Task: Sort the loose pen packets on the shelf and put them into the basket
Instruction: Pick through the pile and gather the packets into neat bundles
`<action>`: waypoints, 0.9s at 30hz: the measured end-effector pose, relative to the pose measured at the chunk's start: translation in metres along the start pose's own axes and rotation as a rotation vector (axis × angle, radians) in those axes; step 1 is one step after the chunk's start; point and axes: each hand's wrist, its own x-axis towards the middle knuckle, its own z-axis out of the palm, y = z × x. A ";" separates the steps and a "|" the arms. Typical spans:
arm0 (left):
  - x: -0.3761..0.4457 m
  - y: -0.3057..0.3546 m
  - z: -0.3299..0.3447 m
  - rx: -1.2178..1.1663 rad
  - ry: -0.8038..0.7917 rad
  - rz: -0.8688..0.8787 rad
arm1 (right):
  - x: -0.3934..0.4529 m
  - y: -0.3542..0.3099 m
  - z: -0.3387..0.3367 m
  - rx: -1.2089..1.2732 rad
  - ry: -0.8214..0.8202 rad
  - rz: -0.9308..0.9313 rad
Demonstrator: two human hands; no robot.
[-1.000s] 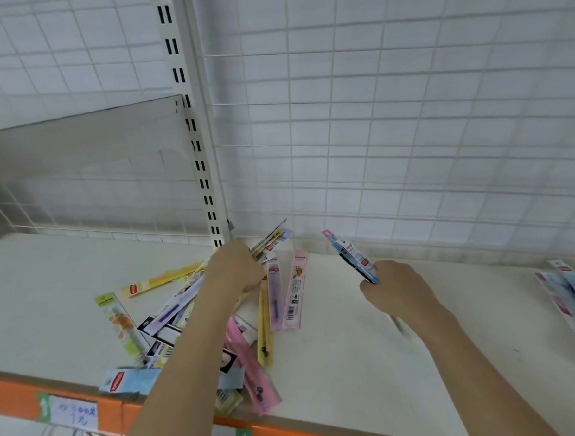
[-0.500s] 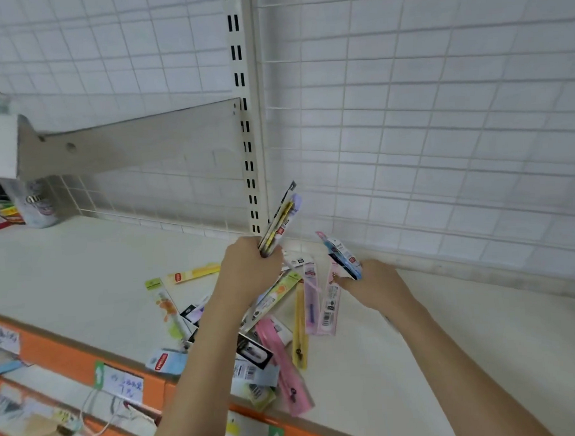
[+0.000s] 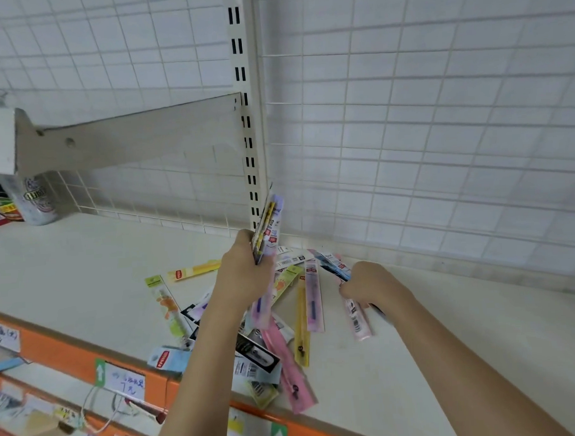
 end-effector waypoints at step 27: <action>-0.003 -0.010 -0.006 0.286 -0.118 -0.188 | -0.009 -0.018 0.004 0.166 0.045 -0.001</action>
